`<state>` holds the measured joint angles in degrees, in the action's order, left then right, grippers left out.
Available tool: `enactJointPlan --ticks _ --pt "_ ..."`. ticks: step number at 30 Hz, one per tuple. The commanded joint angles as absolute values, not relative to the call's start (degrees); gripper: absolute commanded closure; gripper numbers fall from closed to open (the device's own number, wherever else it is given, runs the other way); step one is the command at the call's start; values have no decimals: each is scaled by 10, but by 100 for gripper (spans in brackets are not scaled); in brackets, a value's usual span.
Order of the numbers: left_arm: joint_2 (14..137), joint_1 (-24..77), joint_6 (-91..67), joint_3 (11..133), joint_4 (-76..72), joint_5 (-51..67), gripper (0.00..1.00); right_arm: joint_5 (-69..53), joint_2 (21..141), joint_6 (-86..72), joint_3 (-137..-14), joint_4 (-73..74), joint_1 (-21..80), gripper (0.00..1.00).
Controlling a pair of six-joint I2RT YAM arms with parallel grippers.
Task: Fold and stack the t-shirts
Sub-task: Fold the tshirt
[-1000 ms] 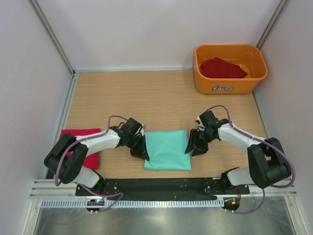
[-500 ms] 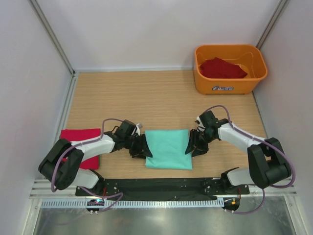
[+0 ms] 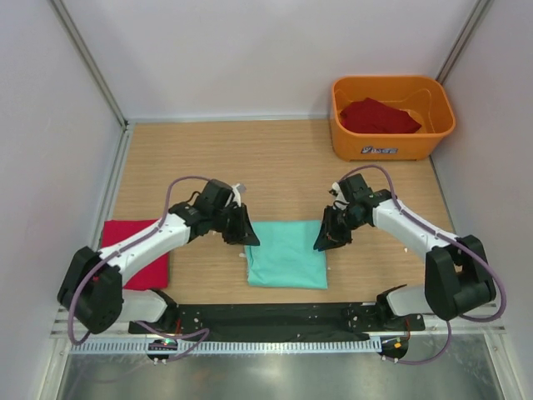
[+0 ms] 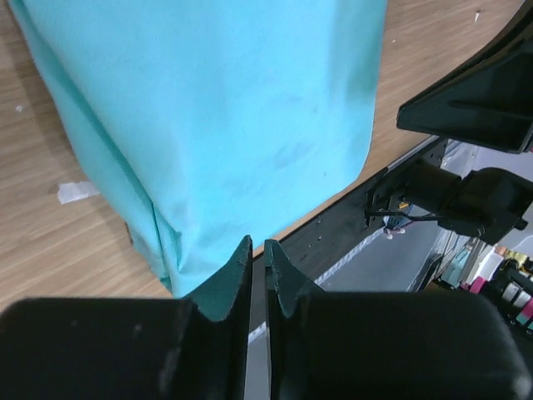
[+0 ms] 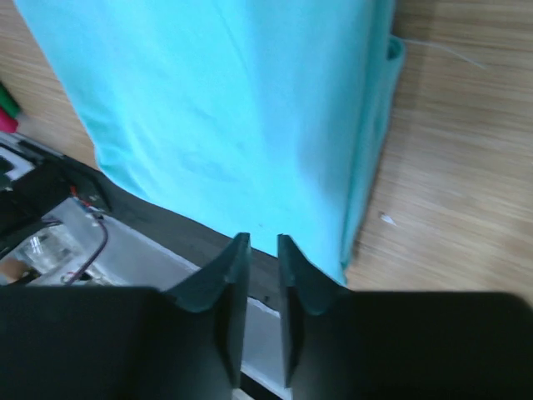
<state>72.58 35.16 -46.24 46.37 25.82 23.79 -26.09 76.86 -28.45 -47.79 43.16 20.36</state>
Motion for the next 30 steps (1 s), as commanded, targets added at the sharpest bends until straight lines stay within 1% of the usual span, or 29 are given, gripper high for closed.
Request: enactJointPlan --ticks 1,2,3,5,8,17,21,23,25,26,27,28,29,30 --pt "789 350 -460 481 222 287 90 -369 801 -307 -463 358 204 78" --pt "819 350 -461 484 215 292 93 -374 813 -318 -454 331 204 89" --pt "830 350 -461 483 207 294 96 -380 817 -319 -452 319 204 93" --pt "857 350 -453 483 204 293 96 -375 837 -319 -446 302 203 99" --pt "873 350 -432 474 221 280 100 -385 859 -323 -428 280 200 99" --pt "891 349 -394 419 232 229 100 -343 912 -323 -358 258 159 99" --pt "888 349 -381 413 239 220 100 -326 915 -313 -351 272 149 99" --pt "862 349 -379 425 261 219 100 -324 901 -309 -356 288 149 99" --pt "833 349 -381 444 290 225 96 -330 878 -302 -373 303 149 98" --pt "802 349 -384 467 300 224 87 -330 850 -298 -381 321 149 97" --pt "789 349 -384 481 311 217 82 -326 835 -296 -391 335 149 95" --pt "777 349 -384 492 330 209 77 -322 822 -292 -414 349 149 87" --pt "765 348 -383 517 339 203 71 -320 803 -288 -426 375 149 83" --pt "763 345 -380 526 348 197 57 -316 795 -281 -438 387 149 78"
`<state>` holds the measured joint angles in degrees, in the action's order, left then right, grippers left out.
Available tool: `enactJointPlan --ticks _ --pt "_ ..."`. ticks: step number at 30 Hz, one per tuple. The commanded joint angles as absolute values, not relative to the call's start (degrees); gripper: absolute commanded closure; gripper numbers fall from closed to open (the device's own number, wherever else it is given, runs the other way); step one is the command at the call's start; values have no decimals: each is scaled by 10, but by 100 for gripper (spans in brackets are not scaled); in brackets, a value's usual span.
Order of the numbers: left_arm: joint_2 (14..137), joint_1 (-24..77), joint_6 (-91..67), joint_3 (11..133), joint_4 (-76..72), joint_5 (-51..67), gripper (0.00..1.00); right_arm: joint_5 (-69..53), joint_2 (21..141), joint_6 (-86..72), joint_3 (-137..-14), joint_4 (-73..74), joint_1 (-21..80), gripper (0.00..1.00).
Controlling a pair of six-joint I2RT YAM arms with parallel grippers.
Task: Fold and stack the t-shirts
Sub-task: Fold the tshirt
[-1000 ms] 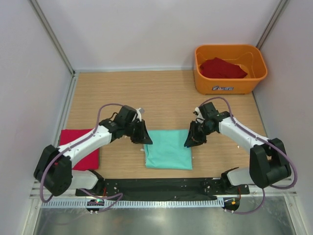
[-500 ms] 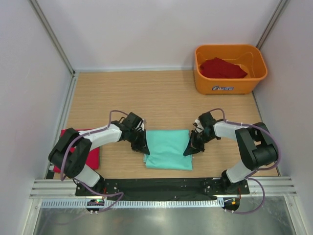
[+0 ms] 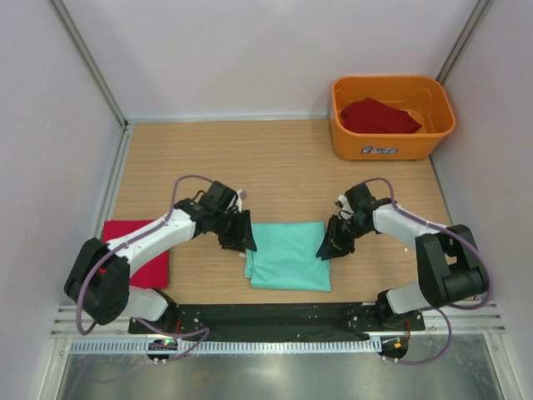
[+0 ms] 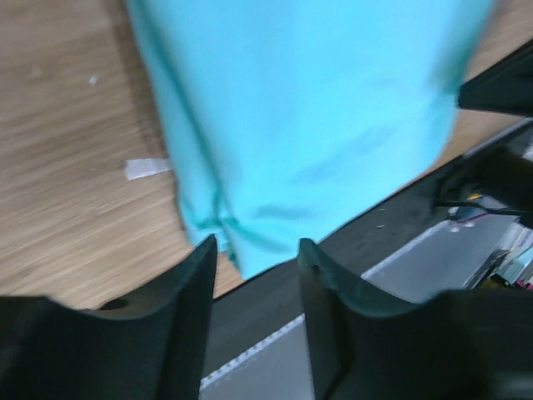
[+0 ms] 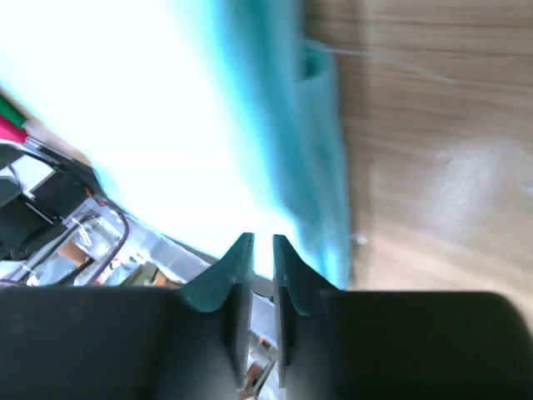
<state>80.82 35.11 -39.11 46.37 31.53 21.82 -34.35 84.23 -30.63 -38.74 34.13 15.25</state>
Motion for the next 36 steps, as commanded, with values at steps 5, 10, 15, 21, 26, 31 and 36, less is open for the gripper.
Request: enactJointPlan --ticks 5,10,15,21,26,31,36 --pt "801 321 -368 546 352 213 39 -303 771 -275 -485 427 149 53" --pt "858 314 -367 551 359 187 26 -303 749 -279 -488 425 149 46" --pt "868 317 -379 533 323 156 24 -304 728 -278 -466 417 149 45" --pt "894 344 -415 515 289 156 20 -307 713 -280 -439 411 149 45" --pt "905 371 -455 483 249 154 23 -308 710 -281 -437 408 149 45" --pt "889 372 -464 471 241 120 22 -308 715 -279 -425 400 149 45" --pt "891 373 -454 483 246 129 21 -309 717 -277 -429 397 152 44"
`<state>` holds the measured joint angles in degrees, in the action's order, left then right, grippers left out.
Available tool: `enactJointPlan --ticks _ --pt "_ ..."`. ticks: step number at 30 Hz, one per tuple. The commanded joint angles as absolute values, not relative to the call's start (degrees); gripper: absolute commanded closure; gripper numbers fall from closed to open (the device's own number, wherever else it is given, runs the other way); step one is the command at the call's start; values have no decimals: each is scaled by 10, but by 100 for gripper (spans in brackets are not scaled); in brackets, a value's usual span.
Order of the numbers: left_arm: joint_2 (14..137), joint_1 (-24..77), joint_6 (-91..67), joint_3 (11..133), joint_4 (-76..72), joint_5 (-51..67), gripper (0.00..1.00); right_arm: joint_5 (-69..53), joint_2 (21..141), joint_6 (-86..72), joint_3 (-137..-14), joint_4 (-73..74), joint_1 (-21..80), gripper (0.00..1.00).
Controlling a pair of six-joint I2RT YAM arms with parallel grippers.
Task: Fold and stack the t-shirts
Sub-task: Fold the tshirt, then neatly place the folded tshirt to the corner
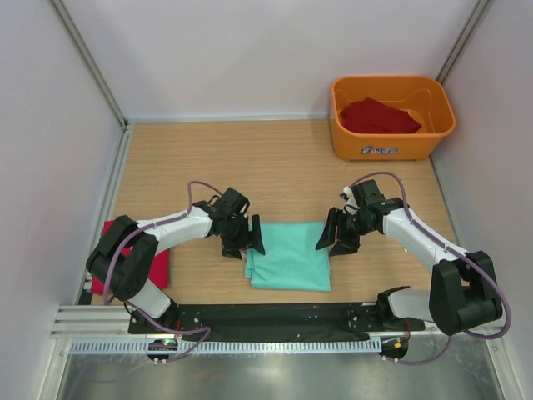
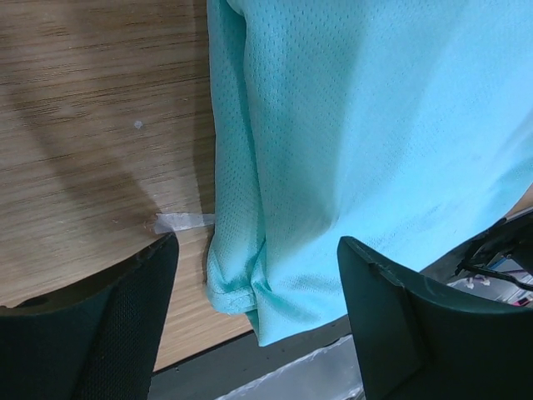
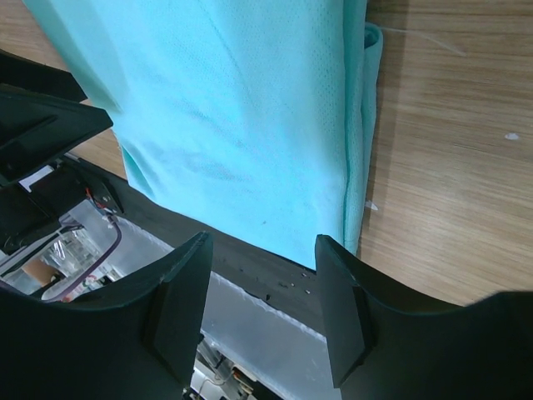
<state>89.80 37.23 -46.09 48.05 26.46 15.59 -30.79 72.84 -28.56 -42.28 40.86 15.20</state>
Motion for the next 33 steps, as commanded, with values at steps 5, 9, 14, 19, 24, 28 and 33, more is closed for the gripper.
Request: enactJointPlan --ticks 5,9,14,19,24,28,33 --pt "835 343 -434 494 299 106 21 -254 728 -246 -496 417 219 30" --pt "767 261 -425 496 353 125 21 -162 741 -242 -568 417 349 22" --pt "697 156 -424 509 417 177 21 50 751 -229 -596 378 567 25" --pt "649 125 -482 490 439 203 23 247 822 -151 -613 365 770 39" --pt "592 97 -538 440 431 215 23 415 913 -106 -639 360 922 37" --pt "531 70 -571 393 443 224 23 479 964 -91 -640 339 978 35" --pt "488 50 -591 363 466 234 23 518 1026 -83 -625 321 997 36"
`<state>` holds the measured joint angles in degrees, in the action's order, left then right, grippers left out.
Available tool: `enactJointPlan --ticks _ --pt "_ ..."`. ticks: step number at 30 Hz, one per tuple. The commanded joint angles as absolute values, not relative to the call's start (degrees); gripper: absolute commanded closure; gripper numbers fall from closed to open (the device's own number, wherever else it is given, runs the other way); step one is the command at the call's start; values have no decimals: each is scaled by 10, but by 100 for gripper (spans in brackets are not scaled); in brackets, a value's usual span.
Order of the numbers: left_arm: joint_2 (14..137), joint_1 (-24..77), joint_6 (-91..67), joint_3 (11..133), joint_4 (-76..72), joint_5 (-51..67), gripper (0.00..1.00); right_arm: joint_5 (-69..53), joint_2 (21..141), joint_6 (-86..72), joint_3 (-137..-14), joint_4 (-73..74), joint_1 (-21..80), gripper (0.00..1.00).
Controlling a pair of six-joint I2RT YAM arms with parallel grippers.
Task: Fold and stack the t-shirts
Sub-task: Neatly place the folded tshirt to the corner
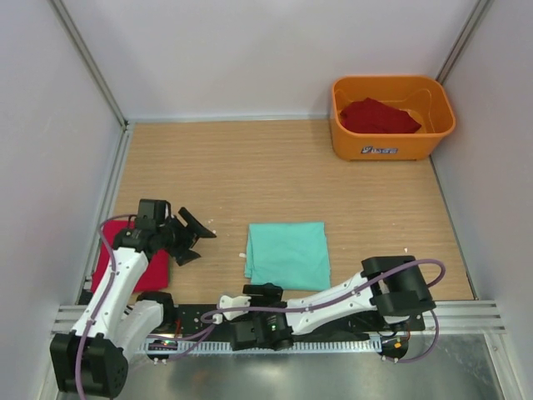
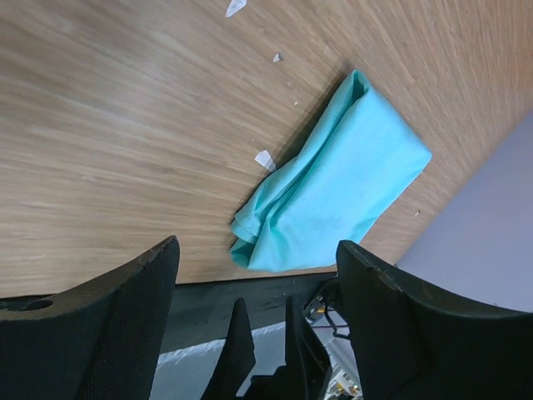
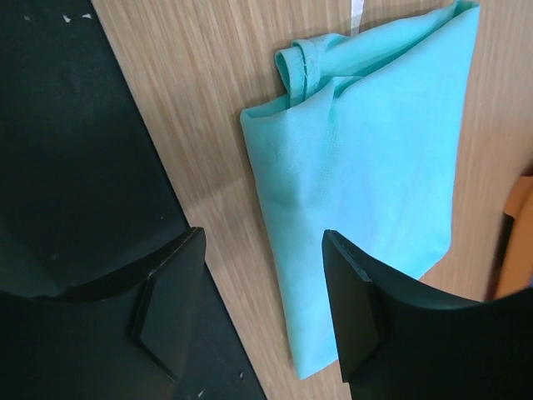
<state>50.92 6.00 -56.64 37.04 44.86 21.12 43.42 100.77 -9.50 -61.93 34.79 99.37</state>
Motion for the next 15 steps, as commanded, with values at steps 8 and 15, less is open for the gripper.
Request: enactJointPlan --ticks 8,15 --pt "461 47 -601 369 496 227 18 527 1069 -75 -590 256 997 40" --pt "465 46 -607 365 485 238 11 543 1090 -50 -563 217 990 46"
